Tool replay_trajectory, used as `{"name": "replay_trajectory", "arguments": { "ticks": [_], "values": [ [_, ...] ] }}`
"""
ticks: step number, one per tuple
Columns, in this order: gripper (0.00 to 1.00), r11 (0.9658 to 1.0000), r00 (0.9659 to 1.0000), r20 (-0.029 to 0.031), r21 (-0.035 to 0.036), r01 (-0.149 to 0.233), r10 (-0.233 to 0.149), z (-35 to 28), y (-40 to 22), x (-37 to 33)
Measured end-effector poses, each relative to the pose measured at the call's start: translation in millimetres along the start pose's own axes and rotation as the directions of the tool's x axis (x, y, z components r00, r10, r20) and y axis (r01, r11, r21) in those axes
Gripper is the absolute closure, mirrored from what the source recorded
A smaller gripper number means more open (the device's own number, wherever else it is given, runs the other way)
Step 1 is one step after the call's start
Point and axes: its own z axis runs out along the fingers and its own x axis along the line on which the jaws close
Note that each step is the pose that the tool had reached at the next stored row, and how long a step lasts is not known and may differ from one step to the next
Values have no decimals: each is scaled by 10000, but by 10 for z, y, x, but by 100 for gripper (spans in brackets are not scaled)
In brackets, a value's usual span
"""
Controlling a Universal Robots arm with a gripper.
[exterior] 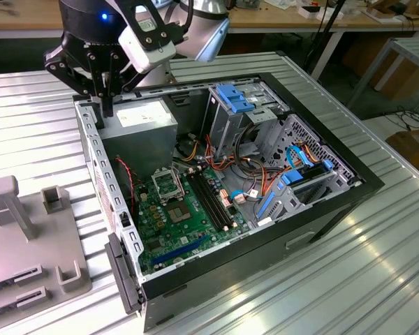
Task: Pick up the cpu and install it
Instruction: 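Reach for the cpu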
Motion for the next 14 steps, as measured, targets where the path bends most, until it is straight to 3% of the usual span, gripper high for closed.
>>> {"name": "replay_trajectory", "arguments": {
  "ticks": [14],
  "values": [
    [89,10000,10000,-25,2,-1,1,4,-6,76]
  ]
}}
